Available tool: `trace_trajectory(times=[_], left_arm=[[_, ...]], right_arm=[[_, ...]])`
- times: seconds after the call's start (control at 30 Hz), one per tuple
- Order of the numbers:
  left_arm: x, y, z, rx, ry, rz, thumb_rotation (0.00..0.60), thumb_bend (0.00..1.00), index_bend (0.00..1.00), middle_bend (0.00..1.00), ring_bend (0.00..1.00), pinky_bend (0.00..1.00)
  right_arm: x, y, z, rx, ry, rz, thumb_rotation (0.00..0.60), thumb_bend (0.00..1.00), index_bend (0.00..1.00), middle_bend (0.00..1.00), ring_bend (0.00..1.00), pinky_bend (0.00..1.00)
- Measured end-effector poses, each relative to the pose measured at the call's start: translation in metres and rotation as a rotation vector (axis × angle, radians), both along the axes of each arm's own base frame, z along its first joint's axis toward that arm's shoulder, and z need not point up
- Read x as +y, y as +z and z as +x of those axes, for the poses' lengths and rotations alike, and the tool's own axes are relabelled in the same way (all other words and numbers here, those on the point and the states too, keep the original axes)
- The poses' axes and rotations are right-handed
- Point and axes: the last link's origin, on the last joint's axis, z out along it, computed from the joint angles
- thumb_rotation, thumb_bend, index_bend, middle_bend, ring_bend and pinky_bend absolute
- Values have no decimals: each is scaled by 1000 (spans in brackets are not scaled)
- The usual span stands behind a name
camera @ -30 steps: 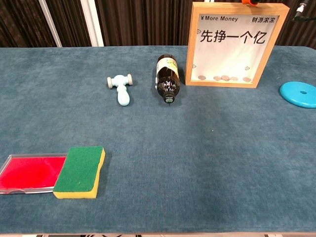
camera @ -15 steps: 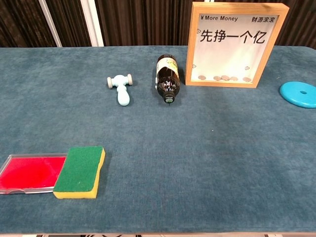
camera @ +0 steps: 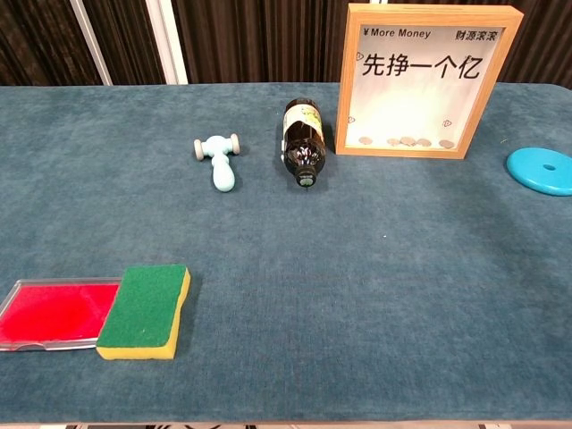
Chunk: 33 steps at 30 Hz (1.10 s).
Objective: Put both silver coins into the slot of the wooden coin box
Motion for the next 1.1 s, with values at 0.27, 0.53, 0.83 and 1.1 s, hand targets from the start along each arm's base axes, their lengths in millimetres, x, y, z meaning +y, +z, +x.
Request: trace_trajectory(times=[0.27,0.53,0.83,1.1], left_arm=[[3,3,5,45,-74,12,600,399,74,0,0,0],[5,7,15,114,-244,57,600,399,74,0,0,0],[13,14,19,114,-447,93,600,399,75,0,0,0],[12,8,27,149,-595,64,600,399,76,0,0,0]], right_arm=[[54,-14,-48,51,-77,-38,600,491,191,47,0,0],[94,-29,-72,37,-95,-14,600,491,191,47,0,0],[108,-39,-76,-16,-68,9,600,491,191,47,0,0],[114,-37,-74,-38,-67,10,600,491,191,47,0,0]])
